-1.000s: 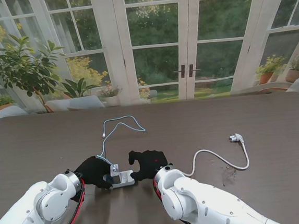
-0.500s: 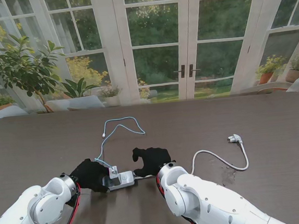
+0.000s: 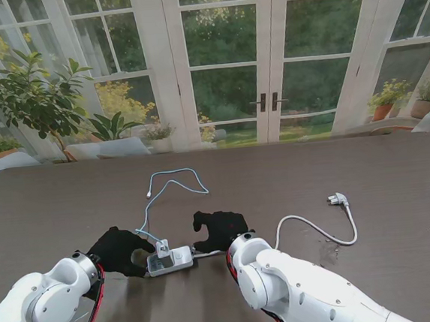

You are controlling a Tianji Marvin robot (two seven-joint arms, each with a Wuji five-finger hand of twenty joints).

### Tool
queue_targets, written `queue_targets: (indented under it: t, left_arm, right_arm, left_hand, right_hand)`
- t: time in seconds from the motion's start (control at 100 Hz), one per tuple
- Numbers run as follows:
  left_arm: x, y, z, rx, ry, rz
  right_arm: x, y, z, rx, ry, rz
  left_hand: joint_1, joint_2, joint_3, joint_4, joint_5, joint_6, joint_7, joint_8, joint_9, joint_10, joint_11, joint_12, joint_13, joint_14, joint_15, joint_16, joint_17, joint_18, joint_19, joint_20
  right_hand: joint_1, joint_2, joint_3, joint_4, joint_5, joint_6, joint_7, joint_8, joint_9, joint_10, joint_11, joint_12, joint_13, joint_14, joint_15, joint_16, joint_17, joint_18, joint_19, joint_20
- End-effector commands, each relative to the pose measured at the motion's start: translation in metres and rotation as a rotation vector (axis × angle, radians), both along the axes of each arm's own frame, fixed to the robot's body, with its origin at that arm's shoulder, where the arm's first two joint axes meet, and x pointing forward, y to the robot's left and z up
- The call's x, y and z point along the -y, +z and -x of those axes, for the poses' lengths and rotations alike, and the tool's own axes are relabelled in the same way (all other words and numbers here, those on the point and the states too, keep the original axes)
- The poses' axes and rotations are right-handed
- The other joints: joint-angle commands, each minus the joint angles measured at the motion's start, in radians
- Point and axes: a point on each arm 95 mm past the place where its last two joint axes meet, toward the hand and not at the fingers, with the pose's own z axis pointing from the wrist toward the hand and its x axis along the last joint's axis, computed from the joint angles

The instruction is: Set up the charging station

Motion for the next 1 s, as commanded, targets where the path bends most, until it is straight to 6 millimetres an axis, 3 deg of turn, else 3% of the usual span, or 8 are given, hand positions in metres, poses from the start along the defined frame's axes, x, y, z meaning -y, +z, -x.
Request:
queue_targets:
  t: [0.0, 0.12, 0.4, 0.7, 0.99]
  left_arm:
    - [-0.004, 0.001, 0.005, -0.016, 0.007, -0.018]
    - [-0.011, 0.006, 0.012, -0.007, 0.027, -0.020]
    - [-0.033, 0.023, 0.031, 0.058, 0.111, -0.028]
    - [-0.043, 0.046, 0.035, 0.223, 0.217, 0.038]
    - [-0.036, 0.057, 0.028, 0.301, 0.262, 0.134]
  right_arm:
    - [0.001, -0.002, 0.001, -0.017, -0.003, -0.001]
    - [0.003, 0.002, 0.000, -0.010, -0.012, -0.013]
    - [0.011, 0.014, -0.001, 0.040, -0.035, -0.076]
    - [0.023, 0.029, -0.001, 0.128, -0.082, -0.166]
    - [0.045, 0.048, 0.000, 0.177, -0.136, -0.229]
  left_hand:
    - [-0.039, 0.006, -0.011, 0.033, 0.031, -0.026, 0.017, 0.000, 0.003, -0.002, 0.002, -0.007, 0.014, 0.022, 0.001, -0.007, 0.004, 0.038, -0.002, 0.002]
    - [-0.030, 0.010, -0.009, 0.035, 0.077, -0.035, 0.052, 0.018, 0.028, -0.003, 0.012, -0.002, 0.035, 0.019, 0.017, 0.000, 0.013, 0.036, 0.024, 0.013]
    - [-0.019, 0.029, -0.009, 0.039, 0.131, -0.025, 0.098, 0.054, 0.084, 0.001, 0.031, 0.019, 0.073, 0.017, 0.050, 0.021, 0.019, 0.034, 0.072, 0.023]
    - [-0.010, 0.090, -0.040, 0.049, 0.107, 0.019, 0.078, 0.058, 0.077, 0.003, 0.021, 0.020, 0.054, 0.010, 0.038, 0.015, 0.005, 0.029, 0.061, 0.003]
    - [-0.004, 0.109, -0.064, 0.054, 0.062, 0.043, 0.045, 0.050, 0.028, 0.010, 0.002, 0.007, 0.009, 0.005, 0.010, -0.004, -0.019, 0.016, 0.015, -0.026]
  right_hand:
    - [-0.040, 0.023, -0.016, -0.028, -0.021, -0.021, -0.614, -0.013, -0.044, 0.012, -0.035, -0.030, -0.006, 0.045, -0.056, -0.555, -0.022, 0.028, -0.023, 0.011]
    - [-0.066, 0.067, -0.067, -0.074, 0.003, -0.029, -0.605, -0.008, -0.097, 0.014, -0.073, -0.075, -0.089, 0.053, -0.198, -0.584, -0.079, 0.054, -0.112, -0.017]
    - [-0.027, 0.067, -0.125, -0.089, 0.173, -0.031, -0.502, 0.057, -0.148, 0.011, -0.082, -0.111, -0.256, 0.068, -0.495, -0.683, -0.251, 0.100, -0.363, -0.094]
    - [0.100, 0.064, -0.196, -0.094, 0.385, -0.016, -0.427, 0.099, -0.038, -0.010, -0.139, -0.163, -0.242, 0.064, -0.632, -0.750, -0.246, 0.096, -0.424, -0.126]
    - [0.122, 0.056, -0.207, -0.092, 0.418, 0.015, -0.414, 0.103, 0.006, -0.019, -0.159, -0.178, -0.230, 0.064, -0.656, -0.758, -0.244, 0.101, -0.437, -0.138]
